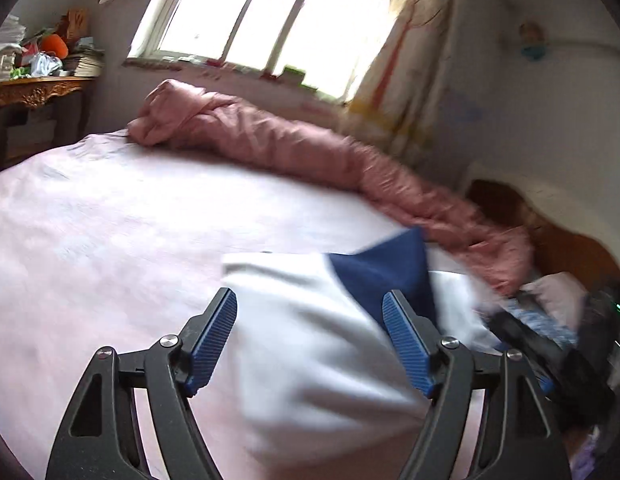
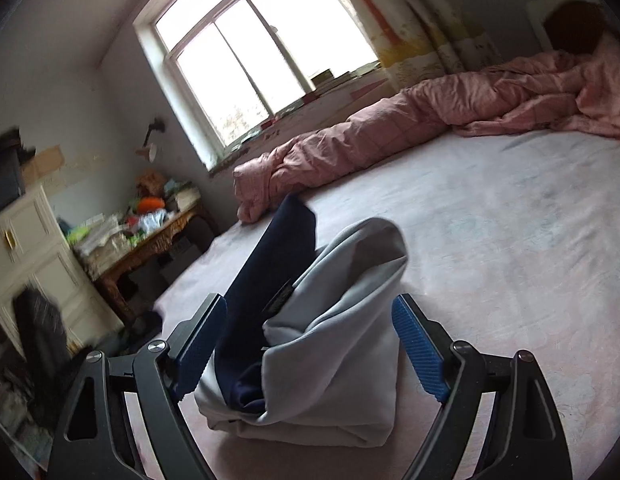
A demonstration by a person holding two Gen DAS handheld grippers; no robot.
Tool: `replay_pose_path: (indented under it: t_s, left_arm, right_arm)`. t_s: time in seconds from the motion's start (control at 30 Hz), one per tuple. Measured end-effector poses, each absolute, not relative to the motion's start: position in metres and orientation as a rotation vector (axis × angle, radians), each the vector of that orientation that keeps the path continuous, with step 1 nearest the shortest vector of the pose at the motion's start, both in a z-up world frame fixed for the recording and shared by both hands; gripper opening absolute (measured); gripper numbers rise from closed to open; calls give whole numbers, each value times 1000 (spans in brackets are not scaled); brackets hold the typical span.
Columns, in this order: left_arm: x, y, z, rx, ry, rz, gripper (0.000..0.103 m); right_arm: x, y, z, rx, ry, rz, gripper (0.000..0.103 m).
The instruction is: Fold large clothes
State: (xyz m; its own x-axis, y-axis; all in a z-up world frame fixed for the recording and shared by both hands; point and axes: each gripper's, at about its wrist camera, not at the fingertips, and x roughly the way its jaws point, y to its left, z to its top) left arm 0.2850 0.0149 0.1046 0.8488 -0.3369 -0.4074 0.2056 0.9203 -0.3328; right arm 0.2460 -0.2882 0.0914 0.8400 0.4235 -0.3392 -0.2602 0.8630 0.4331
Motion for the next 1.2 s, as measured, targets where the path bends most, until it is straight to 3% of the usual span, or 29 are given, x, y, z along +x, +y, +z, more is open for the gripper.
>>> replay_pose_path:
  t_s: [0.07, 0.13, 0.17, 0.27, 0.43, 0.5, 0.57, 0.6, 0.7, 0.97, 1.0, 1.03, 1.07, 1.2]
  left_arm:
    - [304, 16, 96, -259, 516, -259, 74]
    - [312, 18, 77, -278, 541, -283, 74]
    - [309, 20, 65, -298, 545, -313, 74]
    - [305, 19, 40, -323, 578, -342, 74]
    - [294, 9, 42, -253, 542, -319, 72]
    - [292, 8, 43, -244, 538, -347, 66]
    - [289, 7, 42, -242, 536, -368, 65]
    - [288, 7, 42, -244, 536, -385, 65]
    - [290, 7, 42, -252, 544, -441, 65]
    - [283, -1, 46, -189, 512, -444, 65]
    - [282, -2, 46, -186, 509, -444, 65]
    - [281, -2, 47, -183, 505, -444, 65]
    - [279, -3, 49, -180, 494, -445, 65]
    - [256, 0, 66, -137, 348, -379, 68]
  right_arm:
    - [248, -276, 90, 321, 466, 370, 49]
    - [247, -269, 88, 264, 467, 309, 32]
    - [248, -268, 88, 254, 465, 284, 16]
    - [255, -283, 80, 304, 504, 175, 12]
    - [269, -293, 66, 327, 563, 111, 14]
    - [257, -294, 78, 328, 475, 94, 28]
    - [238, -295, 92, 328, 352, 102, 56]
    - [230, -296, 99, 330, 298, 128, 58]
    - [225, -293, 108, 363, 272, 297, 58]
    - [284, -260, 61, 303, 564, 342, 58]
    - [283, -259, 59, 299, 560, 337, 58]
    - [281, -258, 59, 293, 547, 336, 39]
    - [276, -257, 61, 279, 513, 335, 9]
    - [242, -254, 84, 187, 337, 241, 4]
